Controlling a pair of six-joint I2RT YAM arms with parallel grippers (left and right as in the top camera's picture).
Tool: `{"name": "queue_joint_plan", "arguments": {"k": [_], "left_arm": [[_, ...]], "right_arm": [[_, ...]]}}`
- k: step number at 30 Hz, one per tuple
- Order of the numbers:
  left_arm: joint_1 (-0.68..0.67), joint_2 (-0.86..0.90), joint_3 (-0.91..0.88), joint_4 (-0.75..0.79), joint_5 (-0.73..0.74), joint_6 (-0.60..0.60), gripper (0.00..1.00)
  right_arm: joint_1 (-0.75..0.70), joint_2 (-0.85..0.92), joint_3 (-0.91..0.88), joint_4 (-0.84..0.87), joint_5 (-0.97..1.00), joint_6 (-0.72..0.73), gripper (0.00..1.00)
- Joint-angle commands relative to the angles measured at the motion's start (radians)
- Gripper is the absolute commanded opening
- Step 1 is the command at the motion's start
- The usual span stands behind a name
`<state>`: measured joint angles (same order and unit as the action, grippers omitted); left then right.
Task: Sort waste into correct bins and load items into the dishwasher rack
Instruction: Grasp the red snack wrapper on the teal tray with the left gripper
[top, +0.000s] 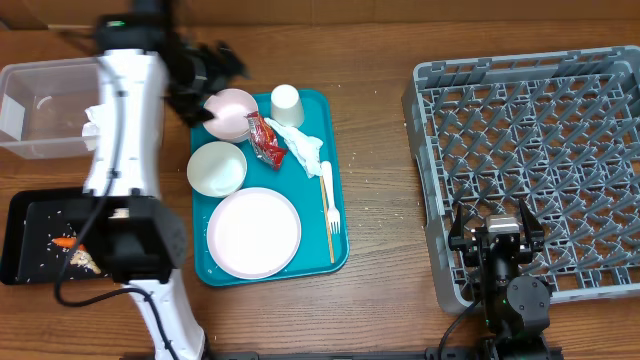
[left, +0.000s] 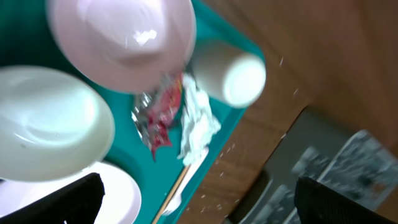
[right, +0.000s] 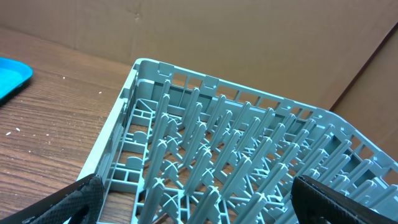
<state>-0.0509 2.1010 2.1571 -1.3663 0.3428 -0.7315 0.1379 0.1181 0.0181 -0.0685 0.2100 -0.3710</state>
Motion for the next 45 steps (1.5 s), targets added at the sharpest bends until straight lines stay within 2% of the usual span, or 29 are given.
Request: {"name": "queue_joint_plan", "arguments": {"k": [1,5,10,16,20,28,37,45], "left_arm": [[-0.146,-0.028,0.011,-0.025,-0.257,-0.102,1.0],[-0.257,-0.027,-0.011,-0.024,-0.371,-0.259,1.0],[-0.294,-0.027,-0.09,-0.005,-0.433,-0.397,1.0],[-0.253,-0.027,-0.207,0.048,-0.454,-0.367,1.0],[-0.251,-0.027,-0.292,0.143,-0.436,-0.324,1.0],[-0.25,-0.021,-0.402,0.295,-0.402,-0.322,1.0],[-0.25,0.006,-0.429,0.325,-0.405,-0.323,1.0],[-0.252,0.048,-0.433,0.329,-0.401,-0.323,0.88]], "right_arm": [[-0.003,0.0,-0.01,0.006,0.006,0.001,1.0],[-0.003,0.0,-0.01,0.006,0.006,0.0,1.0],[-0.003,0.0,-0.01,0.006,0.006,0.001,1.0],[-0.003,0.0,-0.01,0.006,0.006,0.0,1.0],[-0.003,0.0,-0.01,0.006,0.006,0.0,1.0],[-0.003,0.0,-0.01,0.006,0.006,0.001,1.0],[-0.003,0.0,-0.01,0.006,0.006,0.001,1.0],[-0.003,0.0,-0.01,0.006,0.006,0.0,1.0]]}}
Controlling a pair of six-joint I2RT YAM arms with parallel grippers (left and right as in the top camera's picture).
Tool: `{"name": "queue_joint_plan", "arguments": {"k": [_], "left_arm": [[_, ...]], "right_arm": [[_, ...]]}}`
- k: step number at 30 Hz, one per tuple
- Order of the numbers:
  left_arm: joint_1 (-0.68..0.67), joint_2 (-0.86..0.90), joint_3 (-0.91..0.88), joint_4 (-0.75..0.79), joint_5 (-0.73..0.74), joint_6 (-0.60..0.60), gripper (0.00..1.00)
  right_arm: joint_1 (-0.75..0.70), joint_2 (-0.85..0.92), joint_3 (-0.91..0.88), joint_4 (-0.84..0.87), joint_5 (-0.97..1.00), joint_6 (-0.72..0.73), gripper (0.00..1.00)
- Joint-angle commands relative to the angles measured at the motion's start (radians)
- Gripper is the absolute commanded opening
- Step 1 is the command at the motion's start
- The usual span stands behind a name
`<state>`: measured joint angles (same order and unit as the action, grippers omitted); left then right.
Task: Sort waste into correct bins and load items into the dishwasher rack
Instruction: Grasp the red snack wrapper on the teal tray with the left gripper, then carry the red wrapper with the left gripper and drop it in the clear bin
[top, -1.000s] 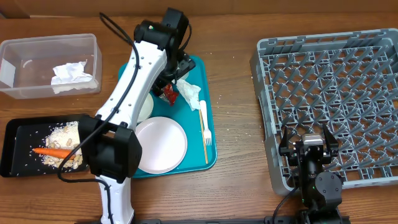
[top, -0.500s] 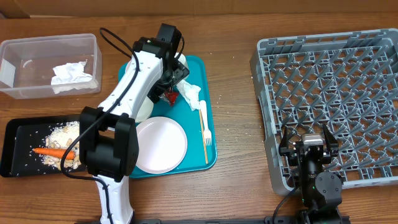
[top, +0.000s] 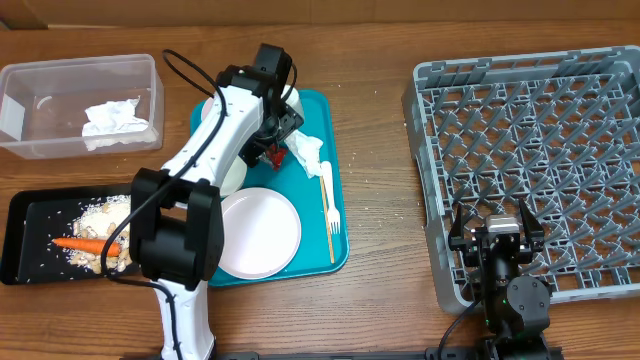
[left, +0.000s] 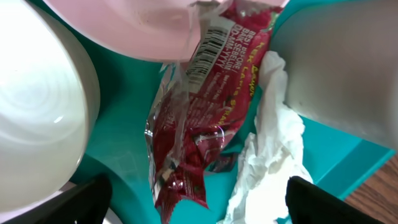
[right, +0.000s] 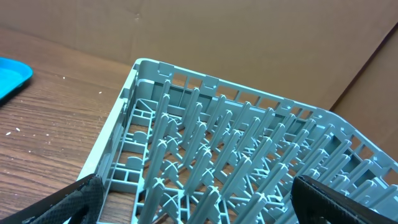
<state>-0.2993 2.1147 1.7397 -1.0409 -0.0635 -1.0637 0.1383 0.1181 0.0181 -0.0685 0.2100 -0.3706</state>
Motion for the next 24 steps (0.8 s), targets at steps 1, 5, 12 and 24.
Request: {"name": "queue_joint_plan", "arguments": {"k": [1,5,12,24], "left_arm": [[-0.004,0.036,-0.015,0.003,0.005,0.01,0.86],[-0.004,0.036,-0.015,0.003,0.004,0.014,0.66],[-0.004,0.036,-0.015,0.01,0.01,0.015,0.42],[-0.002,0.026,0.012,-0.005,0.056,0.09,0.04]], "right_arm": [[-0.003,0.0,-0.01,0.006,0.006,0.0,1.0],[-0.003,0.0,-0.01,0.006,0.006,0.0,1.0],[-0.003,0.0,-0.01,0.006,0.006,0.0,1.0],[-0.003,0.0,-0.01,0.006,0.006,0.0,1.0]]}}
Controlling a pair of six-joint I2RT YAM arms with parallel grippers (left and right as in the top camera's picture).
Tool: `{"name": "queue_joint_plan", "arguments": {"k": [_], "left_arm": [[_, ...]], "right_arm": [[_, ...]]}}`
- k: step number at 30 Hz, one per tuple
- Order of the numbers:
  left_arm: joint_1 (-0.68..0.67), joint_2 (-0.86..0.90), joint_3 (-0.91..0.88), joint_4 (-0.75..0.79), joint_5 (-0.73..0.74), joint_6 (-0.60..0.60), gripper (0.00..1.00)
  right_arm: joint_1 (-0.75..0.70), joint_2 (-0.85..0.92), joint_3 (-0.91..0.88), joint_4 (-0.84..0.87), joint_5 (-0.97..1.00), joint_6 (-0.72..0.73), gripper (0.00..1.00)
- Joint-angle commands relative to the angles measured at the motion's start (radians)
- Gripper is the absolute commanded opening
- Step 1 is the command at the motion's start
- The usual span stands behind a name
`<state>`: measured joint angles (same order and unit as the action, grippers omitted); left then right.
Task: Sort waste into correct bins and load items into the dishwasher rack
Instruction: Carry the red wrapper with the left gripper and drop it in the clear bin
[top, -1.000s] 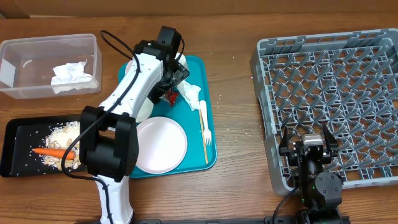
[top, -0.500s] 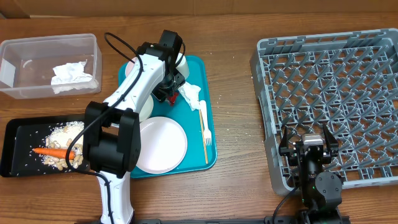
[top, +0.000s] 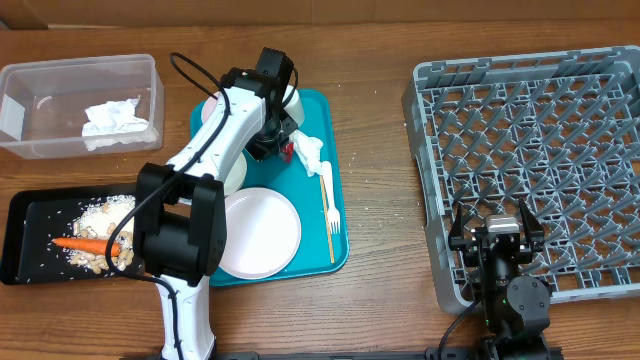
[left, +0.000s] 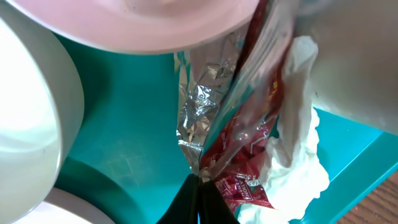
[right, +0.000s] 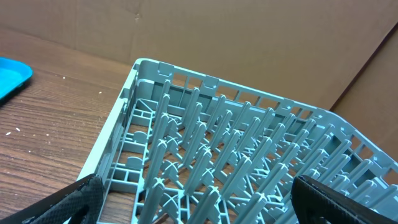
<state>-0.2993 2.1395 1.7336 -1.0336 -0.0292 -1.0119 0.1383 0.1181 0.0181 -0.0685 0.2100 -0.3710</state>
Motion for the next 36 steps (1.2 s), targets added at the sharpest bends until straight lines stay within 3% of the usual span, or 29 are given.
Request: {"name": "queue_joint_plan", "arguments": {"k": [1,17,23,34,36], "left_arm": [[-0.002,0.0,0.024,-0.015,0.023,0.043,0.04],[0.04,-0.174,0.293,-0.238,0.03,0.093,0.04],[0.151,-0.227,0.3,-0.224,0.003,0.1,0.04],[0.448,-0.218,0.299,-0.053,-0.232,0.097,0.04],[0.491,-0.202,0.299,-0.025,-0.249,0.089,0.09]], "right_arm": [[-0.003,0.0,-0.01,0.006,0.006,0.0,1.0],[-0.003,0.0,-0.01,0.006,0.006,0.001,1.0],[-0.003,0.0,-0.01,0.006,0.006,0.0,1.0],[-0.003,0.0,-0.01,0.006,0.006,0.001,1.0],[-0.003,0.0,-0.01,0.006,0.006,0.0,1.0]]}}
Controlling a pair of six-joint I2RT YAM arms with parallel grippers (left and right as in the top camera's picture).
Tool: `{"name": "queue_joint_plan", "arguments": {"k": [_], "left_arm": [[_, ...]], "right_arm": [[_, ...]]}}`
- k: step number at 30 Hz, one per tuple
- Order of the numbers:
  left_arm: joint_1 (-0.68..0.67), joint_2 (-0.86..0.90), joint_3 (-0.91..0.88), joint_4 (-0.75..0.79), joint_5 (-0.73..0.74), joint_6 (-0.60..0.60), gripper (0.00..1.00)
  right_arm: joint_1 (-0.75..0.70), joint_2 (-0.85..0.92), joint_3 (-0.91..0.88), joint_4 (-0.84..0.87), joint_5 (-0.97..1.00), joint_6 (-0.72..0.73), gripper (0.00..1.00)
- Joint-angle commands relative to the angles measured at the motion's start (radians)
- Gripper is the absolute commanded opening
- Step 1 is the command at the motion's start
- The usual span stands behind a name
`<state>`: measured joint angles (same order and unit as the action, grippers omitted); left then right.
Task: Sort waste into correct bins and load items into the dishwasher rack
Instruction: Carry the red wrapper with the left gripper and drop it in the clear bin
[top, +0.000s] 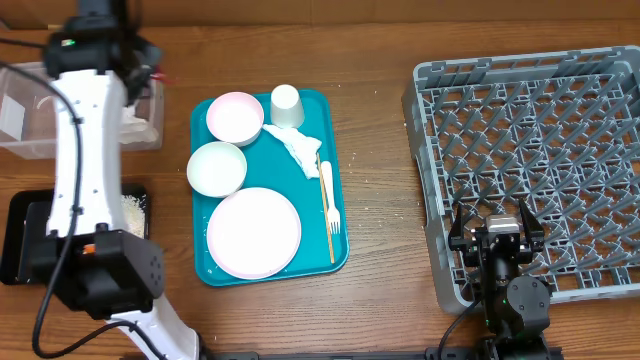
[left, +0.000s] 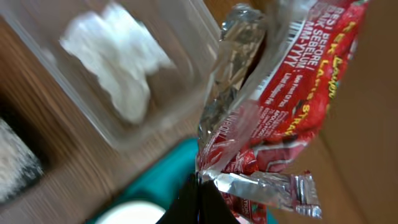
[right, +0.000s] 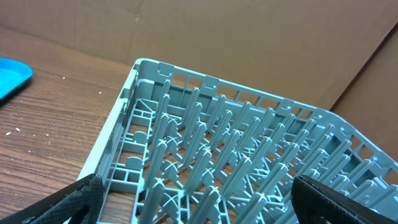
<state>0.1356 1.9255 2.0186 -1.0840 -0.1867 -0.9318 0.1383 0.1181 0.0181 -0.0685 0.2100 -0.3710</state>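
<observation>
My left gripper (top: 148, 68) hangs over the right end of the clear plastic bin (top: 12, 105), shut on a red and silver snack wrapper (left: 280, 106). In the left wrist view the wrapper dangles from the closed fingertips (left: 200, 196), and a white tissue (left: 124, 68) lies in the bin below. My right gripper (right: 199, 202) stands open by the front left corner of the grey dishwasher rack (top: 540, 150), with nothing between its fingers.
The teal tray (top: 340, 190) carries a pink bowl (top: 232, 116), a white cup (top: 286, 104), a white bowl (top: 217, 168), a white plate (top: 254, 232), a crumpled tissue (top: 297, 145) and a wooden fork (top: 328, 205). A black food tray (top: 20, 240) sits at the front left.
My left gripper, shut on the wrapper down on the teal tray, is now up over the clear bin to the left with the wrapper hanging from it. The right arm has not moved.
First my left gripper was open above the pink bowl at the tray's back. It then stood open right over the wrapper, and after that was shut on it. The wrapper is now off the tray and held above the clear bin.
</observation>
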Motion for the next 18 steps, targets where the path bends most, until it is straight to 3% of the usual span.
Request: {"name": "queue_joint_plan", "arguments": {"k": [1,5,6,7,8,10,13,18], "left_arm": [[0.073,0.02,0.014,0.038,-0.093,0.009,0.13],[0.139,0.081,0.014,0.063,-0.093,0.01,0.43],[0.15,0.095,0.014,0.061,-0.092,0.013,0.56],[0.161,0.106,0.014,0.056,-0.09,0.013,0.76],[0.171,0.116,0.014,0.047,-0.085,0.013,0.88],[0.185,0.122,0.014,0.03,-0.08,0.013,0.94],[0.192,0.117,0.018,0.023,-0.024,0.03,0.96],[0.183,0.092,0.027,0.022,0.344,0.158,1.0]], "right_arm": [[-0.003,0.0,-0.01,0.006,0.006,0.0,1.0],[-0.003,0.0,-0.01,0.006,0.006,0.0,1.0],[-0.003,0.0,-0.01,0.006,0.006,0.0,1.0],[-0.003,0.0,-0.01,0.006,0.006,0.0,1.0],[-0.003,0.0,-0.01,0.006,0.006,0.0,1.0],[-0.003,0.0,-0.01,0.006,0.006,0.0,1.0],[-0.003,0.0,-0.01,0.006,0.006,0.001,1.0],[-0.003,0.0,-0.01,0.006,0.006,0.001,1.0]]}}
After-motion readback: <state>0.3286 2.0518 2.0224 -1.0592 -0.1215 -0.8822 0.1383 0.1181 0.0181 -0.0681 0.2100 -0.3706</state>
